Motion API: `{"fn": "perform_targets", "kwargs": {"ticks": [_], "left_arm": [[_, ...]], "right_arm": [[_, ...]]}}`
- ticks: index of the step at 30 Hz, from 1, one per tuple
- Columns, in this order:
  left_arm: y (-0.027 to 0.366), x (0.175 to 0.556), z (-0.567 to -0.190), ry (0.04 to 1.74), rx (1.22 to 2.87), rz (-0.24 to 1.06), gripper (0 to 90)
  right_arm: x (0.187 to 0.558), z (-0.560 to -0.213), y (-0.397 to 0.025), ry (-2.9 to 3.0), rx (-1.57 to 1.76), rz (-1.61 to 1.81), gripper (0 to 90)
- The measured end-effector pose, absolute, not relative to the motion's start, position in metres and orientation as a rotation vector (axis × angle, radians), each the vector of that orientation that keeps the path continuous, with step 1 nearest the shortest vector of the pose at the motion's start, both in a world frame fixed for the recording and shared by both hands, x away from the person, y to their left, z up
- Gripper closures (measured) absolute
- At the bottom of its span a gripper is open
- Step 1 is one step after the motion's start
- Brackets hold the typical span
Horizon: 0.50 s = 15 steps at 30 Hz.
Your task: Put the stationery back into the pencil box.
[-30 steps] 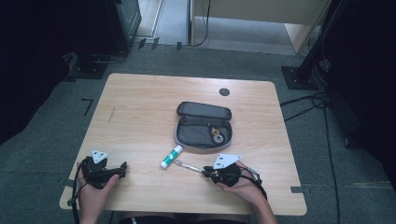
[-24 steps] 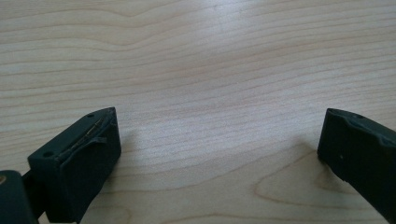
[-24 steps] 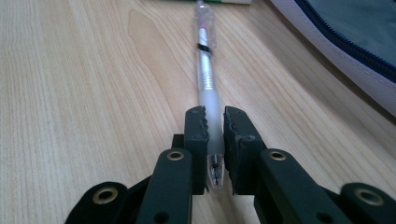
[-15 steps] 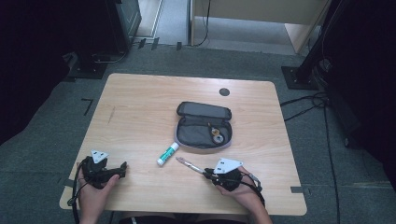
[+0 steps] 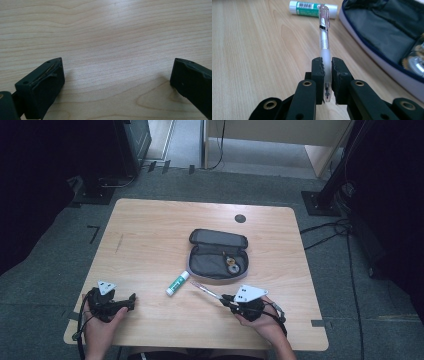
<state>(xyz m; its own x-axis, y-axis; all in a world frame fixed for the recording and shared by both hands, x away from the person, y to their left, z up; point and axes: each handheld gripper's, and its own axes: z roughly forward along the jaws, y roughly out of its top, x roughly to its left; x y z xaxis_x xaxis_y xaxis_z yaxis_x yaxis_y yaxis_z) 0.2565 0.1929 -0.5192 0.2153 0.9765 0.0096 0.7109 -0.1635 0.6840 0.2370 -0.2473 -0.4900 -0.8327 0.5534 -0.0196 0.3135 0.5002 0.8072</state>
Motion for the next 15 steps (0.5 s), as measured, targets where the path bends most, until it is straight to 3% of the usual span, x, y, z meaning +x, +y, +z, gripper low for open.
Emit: {"fn": "perform_targets", "kwargs": {"ticks": [15], "left_arm": [[0.193, 0.257, -0.519, 1.555, 1.942, 0.626, 0.0]], "right_arm": [[0.255, -0.461, -0.253, 2.399, 0.735, 1.26, 81.4]]}}
